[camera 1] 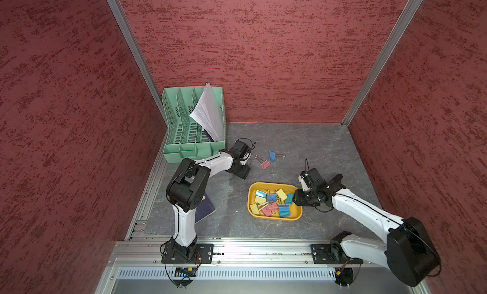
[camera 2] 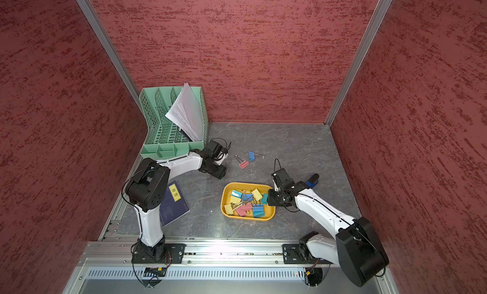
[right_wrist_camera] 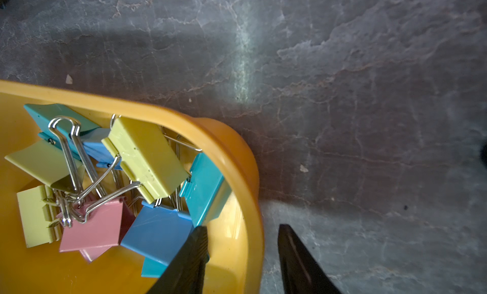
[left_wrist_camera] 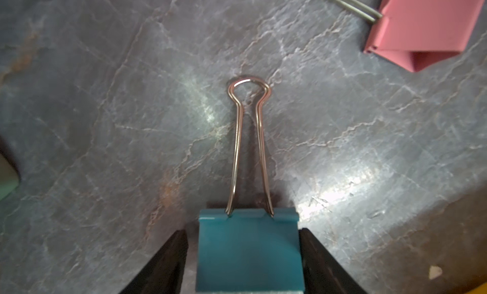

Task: Put the binder clips in the storage box
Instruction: Pick up the binder clip at the center of the board.

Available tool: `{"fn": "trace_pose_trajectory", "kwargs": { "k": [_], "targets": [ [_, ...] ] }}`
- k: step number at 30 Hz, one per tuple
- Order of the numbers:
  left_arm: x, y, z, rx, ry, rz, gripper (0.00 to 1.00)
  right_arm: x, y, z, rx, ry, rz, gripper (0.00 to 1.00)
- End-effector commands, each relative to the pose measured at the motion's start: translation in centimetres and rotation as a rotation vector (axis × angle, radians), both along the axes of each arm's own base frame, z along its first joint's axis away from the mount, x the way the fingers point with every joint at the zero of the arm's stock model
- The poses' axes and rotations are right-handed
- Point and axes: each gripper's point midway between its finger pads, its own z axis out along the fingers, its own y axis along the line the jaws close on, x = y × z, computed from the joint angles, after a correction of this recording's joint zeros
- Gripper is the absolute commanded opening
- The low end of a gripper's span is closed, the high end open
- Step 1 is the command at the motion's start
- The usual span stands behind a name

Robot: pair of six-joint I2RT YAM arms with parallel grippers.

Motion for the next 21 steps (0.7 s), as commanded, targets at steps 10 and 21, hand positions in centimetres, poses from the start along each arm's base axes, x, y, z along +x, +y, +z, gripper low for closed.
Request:
{"fn": "trace_pose_trajectory", "kwargs": {
  "k": [10, 21],
  "targets": [
    [0.4, -1.3, 2.9, -0.022, -0.066, -0.012, 0.53, 0.1, 0.6, 0.6, 0.023, -0.027, 0.019, 0.48],
    [-5.6, -6.9, 12.7, -0.032, -0.249, -0.127, 0.52, 0.1, 0.7, 1.3, 0.033, -0.039, 0.024, 0.55]
  ]
}}
